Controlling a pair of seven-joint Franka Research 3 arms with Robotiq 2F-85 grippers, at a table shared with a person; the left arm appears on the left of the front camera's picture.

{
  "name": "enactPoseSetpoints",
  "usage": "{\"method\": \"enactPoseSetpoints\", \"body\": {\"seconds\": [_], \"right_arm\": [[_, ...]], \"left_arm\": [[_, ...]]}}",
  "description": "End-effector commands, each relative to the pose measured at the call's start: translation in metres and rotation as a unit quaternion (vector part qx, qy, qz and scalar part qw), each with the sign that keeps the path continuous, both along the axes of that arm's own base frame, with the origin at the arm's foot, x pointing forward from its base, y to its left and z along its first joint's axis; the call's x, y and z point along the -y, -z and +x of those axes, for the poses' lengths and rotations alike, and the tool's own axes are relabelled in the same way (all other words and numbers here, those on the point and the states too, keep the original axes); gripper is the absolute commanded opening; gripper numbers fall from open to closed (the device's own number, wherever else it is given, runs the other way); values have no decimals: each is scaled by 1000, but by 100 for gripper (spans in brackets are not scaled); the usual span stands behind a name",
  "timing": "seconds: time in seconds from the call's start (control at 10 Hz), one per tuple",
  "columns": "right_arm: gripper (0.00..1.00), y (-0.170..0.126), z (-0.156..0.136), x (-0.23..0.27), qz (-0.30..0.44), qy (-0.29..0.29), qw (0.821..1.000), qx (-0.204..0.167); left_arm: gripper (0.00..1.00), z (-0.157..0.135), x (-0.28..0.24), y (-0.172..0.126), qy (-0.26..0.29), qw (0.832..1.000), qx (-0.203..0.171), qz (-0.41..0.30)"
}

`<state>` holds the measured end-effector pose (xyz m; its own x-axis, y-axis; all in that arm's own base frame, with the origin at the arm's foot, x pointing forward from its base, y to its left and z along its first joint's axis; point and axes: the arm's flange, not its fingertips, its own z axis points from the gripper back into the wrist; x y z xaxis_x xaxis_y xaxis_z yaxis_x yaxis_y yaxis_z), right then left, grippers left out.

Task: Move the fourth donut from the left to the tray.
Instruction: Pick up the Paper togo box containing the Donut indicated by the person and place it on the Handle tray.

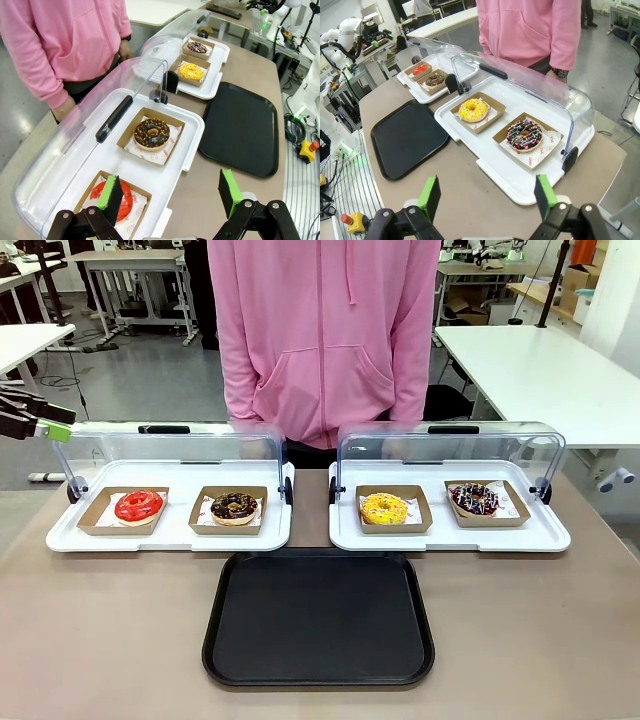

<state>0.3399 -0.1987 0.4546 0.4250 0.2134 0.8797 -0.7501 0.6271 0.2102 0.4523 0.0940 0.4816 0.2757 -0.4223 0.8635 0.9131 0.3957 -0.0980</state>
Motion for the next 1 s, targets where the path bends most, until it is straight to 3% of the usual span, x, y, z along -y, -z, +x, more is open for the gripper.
{"method": "enactPoseSetpoints", "body": {"seconds": [0.0, 0.9], "right_arm": [[100, 0, 3, 0, 4, 0, 1000, 20], [100, 0, 3, 0, 4, 0, 1000, 20]], "left_arm": [[100, 0, 1, -1, 1, 1000, 0, -3], [100, 0, 1, -1, 1, 1000, 0, -3]]}}
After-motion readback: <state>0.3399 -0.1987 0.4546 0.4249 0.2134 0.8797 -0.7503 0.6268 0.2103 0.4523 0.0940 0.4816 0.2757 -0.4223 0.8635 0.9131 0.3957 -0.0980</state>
